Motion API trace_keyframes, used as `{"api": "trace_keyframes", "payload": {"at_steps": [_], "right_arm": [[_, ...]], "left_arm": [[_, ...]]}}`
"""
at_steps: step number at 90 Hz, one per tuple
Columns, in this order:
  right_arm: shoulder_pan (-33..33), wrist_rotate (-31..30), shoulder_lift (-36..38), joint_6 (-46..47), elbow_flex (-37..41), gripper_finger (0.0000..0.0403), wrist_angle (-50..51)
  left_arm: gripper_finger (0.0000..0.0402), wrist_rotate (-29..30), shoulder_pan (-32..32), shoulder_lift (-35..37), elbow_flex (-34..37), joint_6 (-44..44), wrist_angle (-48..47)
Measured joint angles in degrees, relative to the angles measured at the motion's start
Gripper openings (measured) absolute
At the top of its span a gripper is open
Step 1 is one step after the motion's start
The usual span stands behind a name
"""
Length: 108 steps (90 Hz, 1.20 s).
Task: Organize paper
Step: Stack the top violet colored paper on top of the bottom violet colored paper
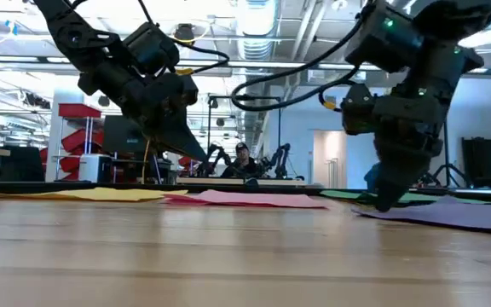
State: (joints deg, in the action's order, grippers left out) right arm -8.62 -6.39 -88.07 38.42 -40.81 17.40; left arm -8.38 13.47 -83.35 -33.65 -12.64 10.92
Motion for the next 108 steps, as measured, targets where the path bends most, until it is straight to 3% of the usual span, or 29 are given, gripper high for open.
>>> {"api": "trace_keyframes", "payload": {"at_steps": [15, 38, 108], "right_arm": [[0.9, -5.4, 2.3, -1.0, -0.2, 0.0, 4.6], [2.0, -7.7, 0.0, -2.6, -0.2, 0.0, 10.8], [-1.5, -2.5, 1.9, 7.6, -0.1, 0.0, 30.9]], "left_arm": [[0.0, 0.0, 0.0, 0.0, 0.0, 0.0, 0.0], [0.0, 0.9, 0.0, 0.0, 0.0, 0.4, -1.1], [0.0, 1.6, 0.0, 0.0, 0.0, 0.0, -1.5]]}}
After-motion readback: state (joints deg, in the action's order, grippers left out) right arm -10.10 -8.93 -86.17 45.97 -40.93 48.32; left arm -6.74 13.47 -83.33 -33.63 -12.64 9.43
